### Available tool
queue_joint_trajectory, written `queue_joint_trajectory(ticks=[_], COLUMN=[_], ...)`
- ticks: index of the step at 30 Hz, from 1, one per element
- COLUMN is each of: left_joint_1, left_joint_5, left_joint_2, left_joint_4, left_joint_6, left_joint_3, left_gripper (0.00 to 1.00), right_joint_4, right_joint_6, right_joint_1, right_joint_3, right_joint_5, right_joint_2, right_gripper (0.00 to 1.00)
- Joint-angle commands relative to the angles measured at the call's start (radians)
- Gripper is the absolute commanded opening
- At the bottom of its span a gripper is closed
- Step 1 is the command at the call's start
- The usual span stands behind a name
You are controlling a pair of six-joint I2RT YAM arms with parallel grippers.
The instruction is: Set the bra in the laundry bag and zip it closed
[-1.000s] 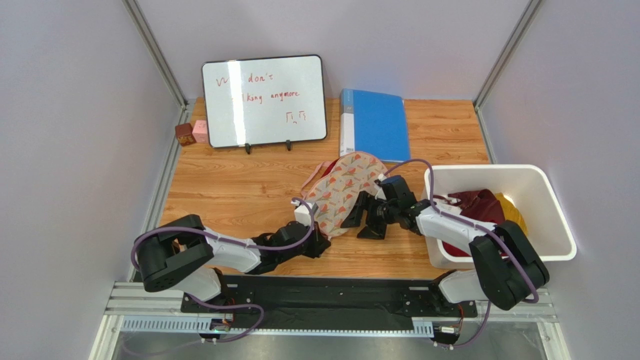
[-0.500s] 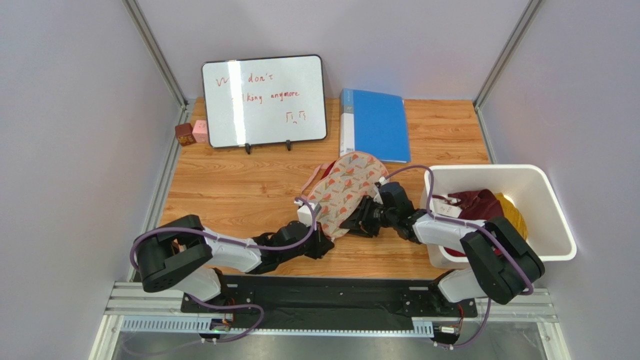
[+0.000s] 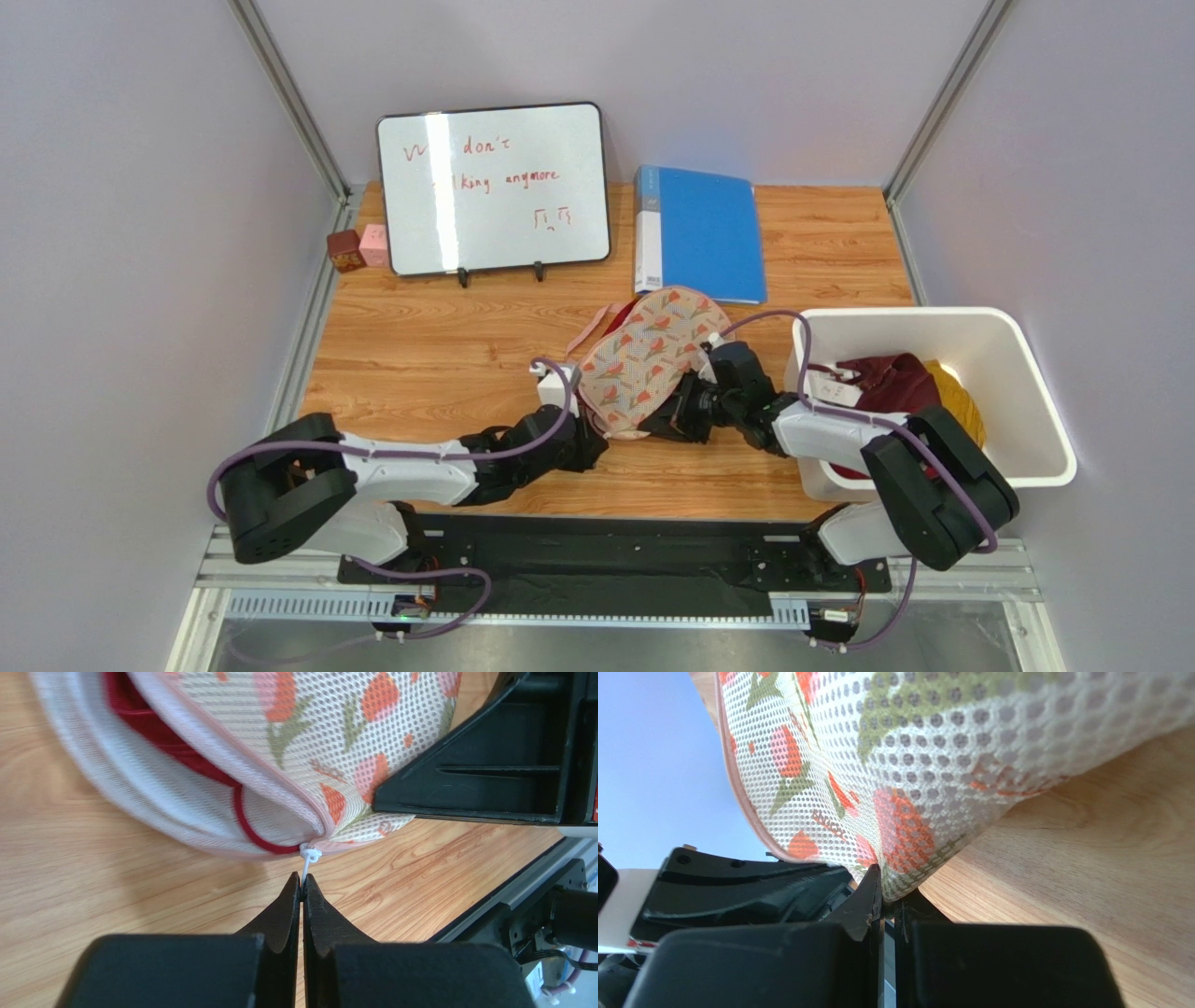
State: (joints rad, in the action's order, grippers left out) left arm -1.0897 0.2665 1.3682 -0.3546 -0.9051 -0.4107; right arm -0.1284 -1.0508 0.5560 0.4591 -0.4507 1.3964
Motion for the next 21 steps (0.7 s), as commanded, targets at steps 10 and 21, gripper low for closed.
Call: queue_joint_trajectory(ticks=[10, 21], left_joint_1=[0.105, 0.05], left_joint_5=[0.026, -0.177], left_joint_2=[-0.296, -0.08], left_joint_4=[0.125, -0.182], left_joint_6=[0.139, 0.101], left_joint_3=[0.121, 0.119], left_gripper=[0.0, 0.0], right_joint_4=[0.124, 0.366], right_joint_6=[0.3, 0.482], right_joint_1=[-0.09, -0.09], right_joint_3=[0.108, 0.394], right_joint_5=[-0.103, -0.085], right_joint_2=[0.055, 0.25], right_gripper=[0.0, 0.22])
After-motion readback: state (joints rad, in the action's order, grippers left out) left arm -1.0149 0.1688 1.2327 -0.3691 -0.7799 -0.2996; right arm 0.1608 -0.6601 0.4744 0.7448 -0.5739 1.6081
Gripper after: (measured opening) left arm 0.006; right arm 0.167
